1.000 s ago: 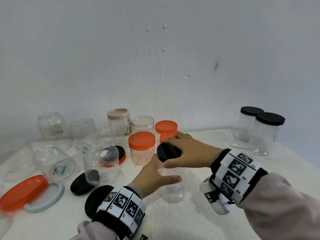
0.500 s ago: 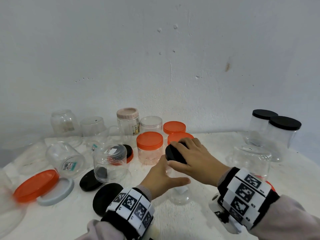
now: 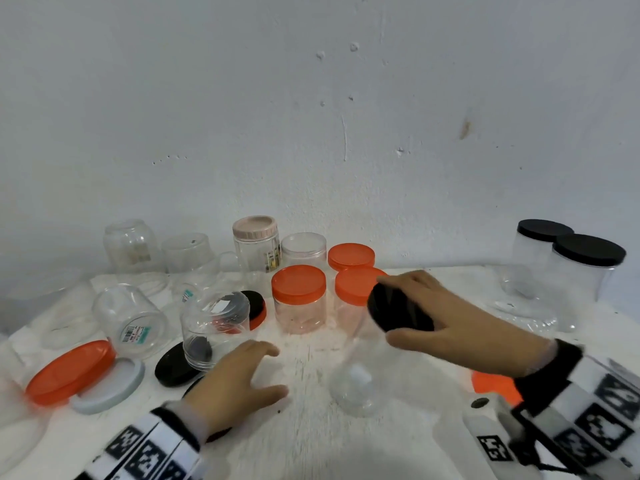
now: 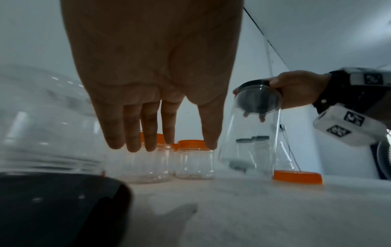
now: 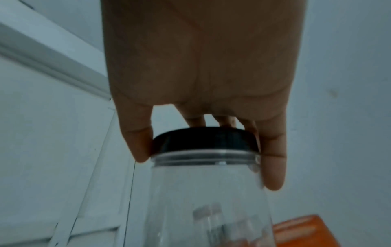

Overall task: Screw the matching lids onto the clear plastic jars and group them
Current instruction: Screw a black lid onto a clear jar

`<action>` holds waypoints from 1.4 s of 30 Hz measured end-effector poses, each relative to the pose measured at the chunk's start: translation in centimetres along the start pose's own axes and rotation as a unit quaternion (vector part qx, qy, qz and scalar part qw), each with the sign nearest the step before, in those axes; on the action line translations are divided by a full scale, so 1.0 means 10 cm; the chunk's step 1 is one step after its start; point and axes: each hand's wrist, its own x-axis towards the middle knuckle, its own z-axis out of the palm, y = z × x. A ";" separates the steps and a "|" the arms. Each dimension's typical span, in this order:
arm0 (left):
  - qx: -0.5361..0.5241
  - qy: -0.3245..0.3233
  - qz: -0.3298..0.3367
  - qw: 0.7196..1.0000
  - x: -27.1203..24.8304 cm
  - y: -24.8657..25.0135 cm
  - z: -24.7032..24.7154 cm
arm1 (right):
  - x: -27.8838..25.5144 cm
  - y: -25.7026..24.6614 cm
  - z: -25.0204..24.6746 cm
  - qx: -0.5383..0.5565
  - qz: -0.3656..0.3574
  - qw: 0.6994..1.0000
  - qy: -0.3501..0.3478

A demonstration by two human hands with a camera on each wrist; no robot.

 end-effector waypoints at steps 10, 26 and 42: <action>0.100 -0.008 -0.065 0.993 -0.17 -0.50 -0.01 | -0.08 1.04 -1.07 -0.001 0.170 0.950 0.264; 0.067 -0.010 -0.147 0.987 -0.14 -0.41 0.01 | 0.59 2.03 -1.15 -0.155 0.228 0.961 -0.014; 0.066 -0.007 -0.145 0.987 -0.21 -0.22 -0.02 | 0.96 2.13 -1.16 -0.242 0.230 0.940 -0.066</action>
